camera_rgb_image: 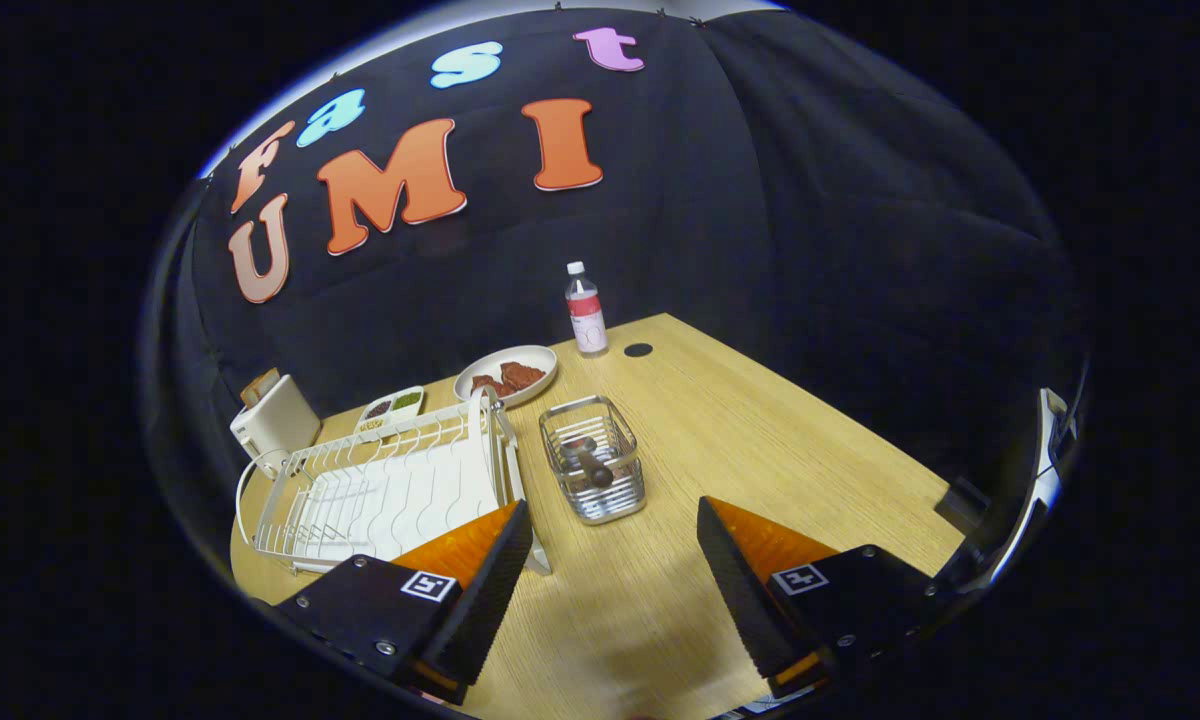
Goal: Take the plate from the dish rack, then take the spoon from the basket and place it into the plate.
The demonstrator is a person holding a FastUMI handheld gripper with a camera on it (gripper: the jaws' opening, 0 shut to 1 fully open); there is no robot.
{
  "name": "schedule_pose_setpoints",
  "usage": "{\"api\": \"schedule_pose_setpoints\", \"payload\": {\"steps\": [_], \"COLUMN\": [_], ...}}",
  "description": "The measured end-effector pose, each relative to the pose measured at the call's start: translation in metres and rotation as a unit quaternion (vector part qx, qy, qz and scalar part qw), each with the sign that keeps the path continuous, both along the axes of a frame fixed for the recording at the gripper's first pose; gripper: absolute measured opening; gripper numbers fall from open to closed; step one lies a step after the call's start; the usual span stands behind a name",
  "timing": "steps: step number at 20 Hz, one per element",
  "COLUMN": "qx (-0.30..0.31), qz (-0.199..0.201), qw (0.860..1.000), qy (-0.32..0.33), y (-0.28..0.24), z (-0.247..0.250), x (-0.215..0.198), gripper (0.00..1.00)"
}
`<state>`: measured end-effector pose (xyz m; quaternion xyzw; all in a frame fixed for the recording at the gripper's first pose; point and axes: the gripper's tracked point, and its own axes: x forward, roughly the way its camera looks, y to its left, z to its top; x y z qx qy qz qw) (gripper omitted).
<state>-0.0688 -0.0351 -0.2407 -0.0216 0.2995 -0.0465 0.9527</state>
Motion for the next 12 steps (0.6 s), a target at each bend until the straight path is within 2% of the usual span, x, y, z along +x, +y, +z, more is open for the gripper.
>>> {"api": "schedule_pose_setpoints", "payload": {"steps": [5,9,11,12], "qx": [-0.026,-0.028,-0.018,-0.015], "qz": [0.049,0.077,0.084,0.088], "qw": [0.997,0.995,0.994,0.994], "qy": [-0.057,-0.064,-0.062,-0.062], "y": [0.006,0.007,0.008,0.008], "z": [-0.002,-0.02,-0.03,-0.036], "x": [0.038,0.059,0.069,0.073], "gripper": [0.99,0.99,0.95,0.89]}}
